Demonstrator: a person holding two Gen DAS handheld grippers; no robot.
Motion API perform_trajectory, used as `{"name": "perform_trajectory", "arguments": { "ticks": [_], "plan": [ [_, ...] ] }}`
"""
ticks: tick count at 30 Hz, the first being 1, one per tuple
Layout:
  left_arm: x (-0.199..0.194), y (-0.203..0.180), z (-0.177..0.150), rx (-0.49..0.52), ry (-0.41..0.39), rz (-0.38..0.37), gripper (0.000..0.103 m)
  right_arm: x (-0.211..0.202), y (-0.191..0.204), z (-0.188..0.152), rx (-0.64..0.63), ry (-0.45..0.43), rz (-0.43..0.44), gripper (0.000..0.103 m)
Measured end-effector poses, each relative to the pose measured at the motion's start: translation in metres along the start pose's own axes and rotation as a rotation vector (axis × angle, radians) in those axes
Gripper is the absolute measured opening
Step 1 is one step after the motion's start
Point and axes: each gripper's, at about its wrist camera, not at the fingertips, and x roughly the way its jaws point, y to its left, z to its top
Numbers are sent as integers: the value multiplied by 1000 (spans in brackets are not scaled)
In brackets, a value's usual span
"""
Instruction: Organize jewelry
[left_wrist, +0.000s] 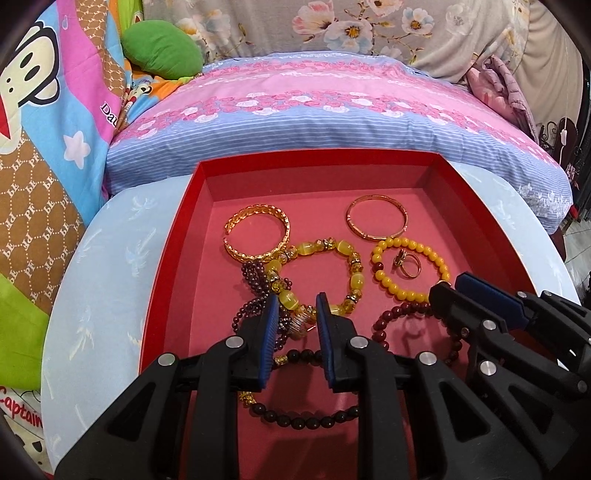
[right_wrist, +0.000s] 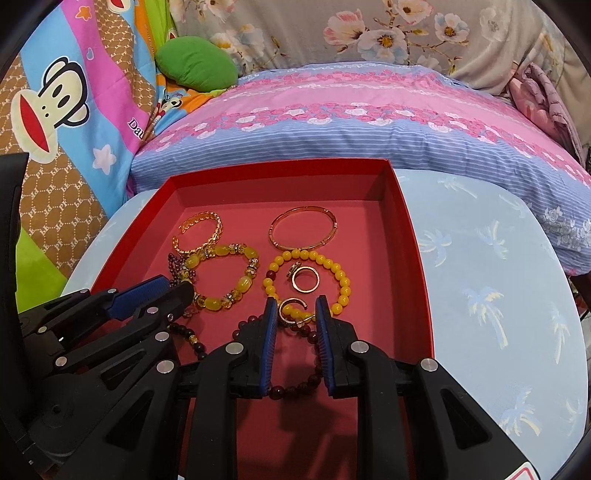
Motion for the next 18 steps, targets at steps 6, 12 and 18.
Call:
{"name": "perform_trajectory", "arguments": {
  "ticks": [6, 12, 18],
  "plan": [
    [-1, 1, 1, -2, 1, 14, 32, -2, 1, 0, -3, -8, -8, 23],
    [-8, 3, 2, -8, -11, 34, 39, -9, 2, 1, -2, -20, -22, 29],
    [-22, 7, 0, -16, -26, 48, 48, -24, -1, 0, 14, -39, -27, 39]
  ]
}}
